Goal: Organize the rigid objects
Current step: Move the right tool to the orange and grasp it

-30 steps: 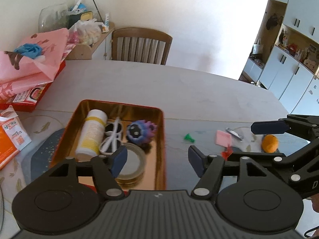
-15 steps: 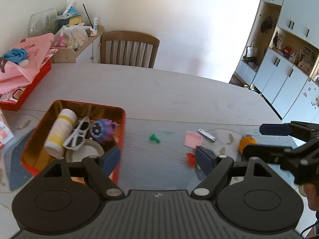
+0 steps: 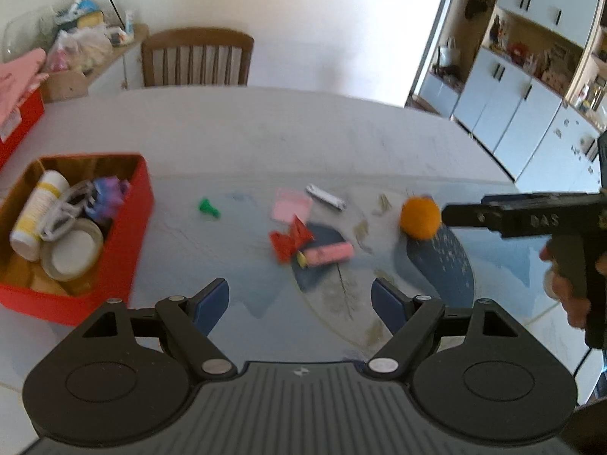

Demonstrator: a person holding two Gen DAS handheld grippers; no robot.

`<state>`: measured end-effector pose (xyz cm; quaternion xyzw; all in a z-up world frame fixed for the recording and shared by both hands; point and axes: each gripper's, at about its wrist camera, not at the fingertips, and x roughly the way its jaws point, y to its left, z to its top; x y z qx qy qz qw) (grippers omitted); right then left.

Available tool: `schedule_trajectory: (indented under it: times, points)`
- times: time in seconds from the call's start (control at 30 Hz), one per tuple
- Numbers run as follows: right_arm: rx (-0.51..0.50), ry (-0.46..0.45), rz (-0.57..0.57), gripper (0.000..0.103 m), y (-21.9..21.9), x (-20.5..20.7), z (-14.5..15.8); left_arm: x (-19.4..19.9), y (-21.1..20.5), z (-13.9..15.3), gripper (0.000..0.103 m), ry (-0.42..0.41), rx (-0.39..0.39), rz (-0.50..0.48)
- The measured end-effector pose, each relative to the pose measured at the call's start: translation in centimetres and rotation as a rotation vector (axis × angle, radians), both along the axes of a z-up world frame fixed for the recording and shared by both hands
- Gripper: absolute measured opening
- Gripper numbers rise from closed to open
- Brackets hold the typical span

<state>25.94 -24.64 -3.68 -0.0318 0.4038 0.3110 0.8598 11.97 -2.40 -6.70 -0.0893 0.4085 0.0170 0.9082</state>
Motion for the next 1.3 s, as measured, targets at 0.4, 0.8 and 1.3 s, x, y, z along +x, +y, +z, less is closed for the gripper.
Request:
schedule_trajectory:
  times: [0.4,0.8,1.3]
  points:
    - [-0.074,0.029,-0.009,0.101,-0.7,3.3,-3.5,1.1,-4.4,-4.3,0.082,0.169,0.008,-0.102]
    - [-0.103,0.063,0.030,0.086,0.7,5.0,-4.9,1.7,-6.2,-6.5,0.082,0.252,0.021,-0.138]
    - [-0.131,0.076,0.040,0.061,1.4,6.0,-5.8,1.8,-6.8,-7.0,0.050,0.253,0.054,-0.152]
